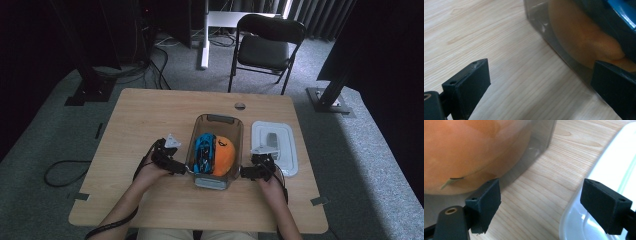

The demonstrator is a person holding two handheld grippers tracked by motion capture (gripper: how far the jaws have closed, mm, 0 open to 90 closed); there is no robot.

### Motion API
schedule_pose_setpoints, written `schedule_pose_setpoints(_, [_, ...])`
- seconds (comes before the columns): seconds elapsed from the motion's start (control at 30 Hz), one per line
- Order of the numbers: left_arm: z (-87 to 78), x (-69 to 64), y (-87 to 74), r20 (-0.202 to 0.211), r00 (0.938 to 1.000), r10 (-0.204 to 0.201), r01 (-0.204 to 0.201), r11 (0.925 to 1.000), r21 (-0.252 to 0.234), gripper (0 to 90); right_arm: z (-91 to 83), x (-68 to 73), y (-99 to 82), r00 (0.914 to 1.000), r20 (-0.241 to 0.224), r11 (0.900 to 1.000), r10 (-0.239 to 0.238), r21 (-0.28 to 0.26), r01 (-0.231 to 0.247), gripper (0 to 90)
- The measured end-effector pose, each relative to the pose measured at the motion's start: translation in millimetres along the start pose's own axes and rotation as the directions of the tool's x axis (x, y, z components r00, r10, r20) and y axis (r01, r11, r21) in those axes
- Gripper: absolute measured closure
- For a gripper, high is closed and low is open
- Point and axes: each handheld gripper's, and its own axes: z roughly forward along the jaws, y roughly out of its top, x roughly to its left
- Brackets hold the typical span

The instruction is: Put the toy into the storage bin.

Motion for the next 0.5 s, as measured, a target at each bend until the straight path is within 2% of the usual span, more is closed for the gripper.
schedule_pose_setpoints(0.17, [4.7, 3.0, 1.3, 0.009, 1.0, -0.003, 0.003, 1.0, 0.006, 3.0, 0.1, -5.9, -0.5, 0.9998, -0.013, 0.9998, 0.018, -0.006, -0.018, 15.1])
schedule_pose_setpoints(0.23, [8.2, 5.5, 3.0, 0.006, 1.0, -0.004, 0.004, 0.9999, 0.01, 3.0, 2.3, -6.9, 1.8, 0.9999, 0.004, 0.9999, 0.013, 0.001, -0.013, 15.1])
schedule_pose_setpoints(0.5, [18.6, 17.4, 14.6, -0.015, 0.9998, -0.013, 0.013, 0.9999, 0.008, 3.0, 11.6, -17.9, 14.9, 0.9996, 0.02, 0.9998, 0.02, 0.007, -0.02, 15.3])
